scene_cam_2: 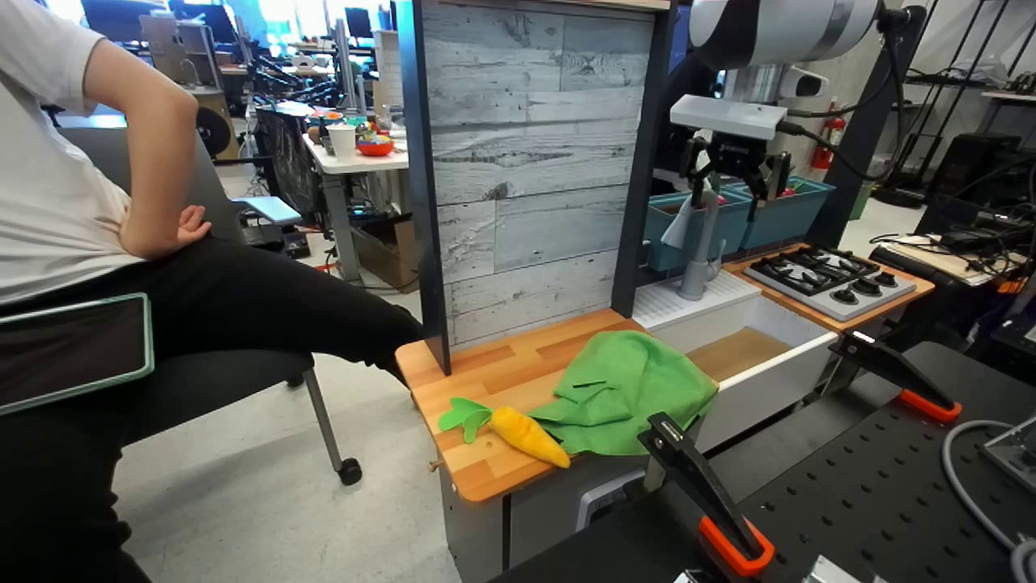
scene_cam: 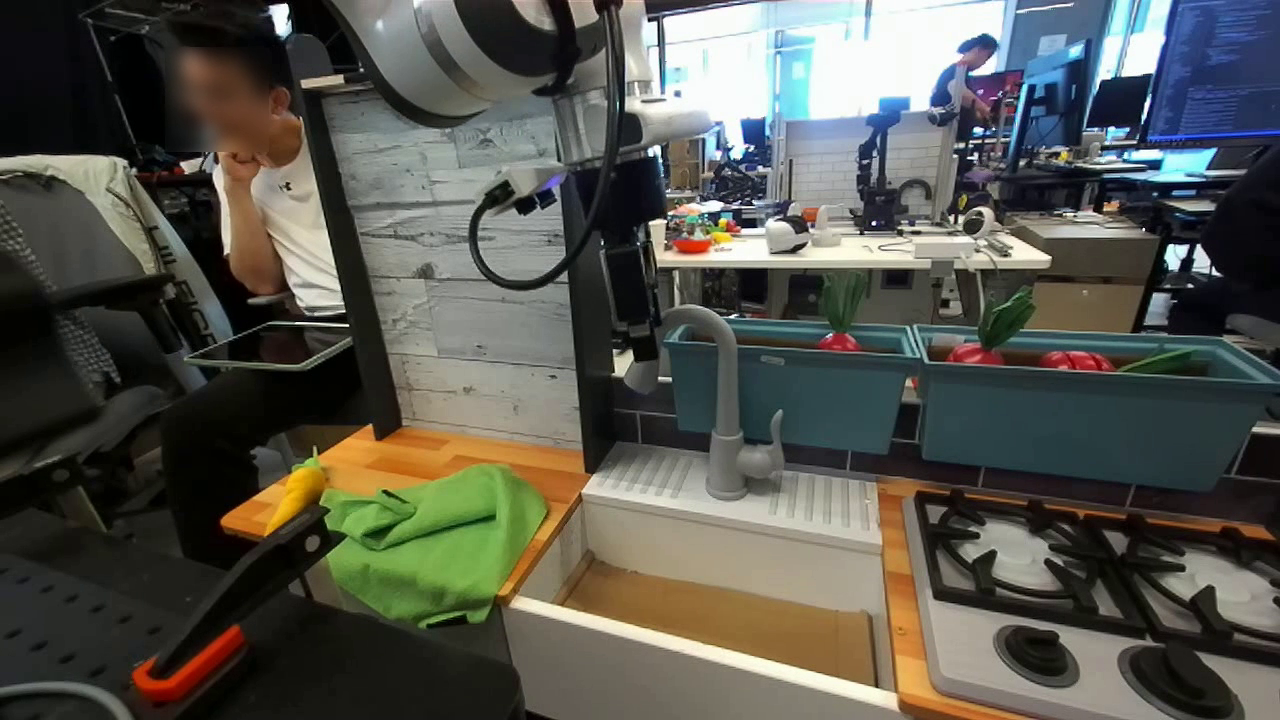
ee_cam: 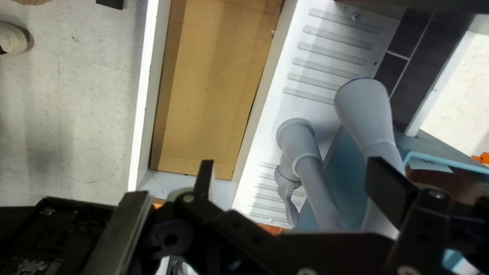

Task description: Turn the faucet slightly to the right

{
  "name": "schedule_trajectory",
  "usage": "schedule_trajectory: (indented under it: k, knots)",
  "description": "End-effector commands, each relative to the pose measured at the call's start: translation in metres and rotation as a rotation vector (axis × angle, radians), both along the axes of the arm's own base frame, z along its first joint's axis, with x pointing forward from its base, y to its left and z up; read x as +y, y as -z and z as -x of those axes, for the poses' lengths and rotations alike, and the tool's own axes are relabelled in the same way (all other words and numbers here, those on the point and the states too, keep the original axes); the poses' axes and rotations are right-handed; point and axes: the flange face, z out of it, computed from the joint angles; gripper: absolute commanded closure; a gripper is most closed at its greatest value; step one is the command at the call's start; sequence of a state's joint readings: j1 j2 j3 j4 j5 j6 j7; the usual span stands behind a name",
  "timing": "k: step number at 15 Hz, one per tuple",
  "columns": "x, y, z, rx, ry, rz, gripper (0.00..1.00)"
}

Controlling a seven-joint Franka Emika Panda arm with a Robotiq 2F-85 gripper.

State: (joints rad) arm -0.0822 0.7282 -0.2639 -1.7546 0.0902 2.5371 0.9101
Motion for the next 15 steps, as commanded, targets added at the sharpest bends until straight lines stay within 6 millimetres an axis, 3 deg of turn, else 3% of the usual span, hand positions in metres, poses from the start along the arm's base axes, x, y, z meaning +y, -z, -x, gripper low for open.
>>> schedule_trajectory:
  k: [1,7,15]
  knots:
    - [0.005,0.002,-0.015,-0.06,0.015,0.027,0.0]
    - [0.01,-0.002,-0.012,-0.074,0.001,0.022,0.0]
    - [0.036,-0.013,-0.016,-0.11,-0.06,0.021,0.0]
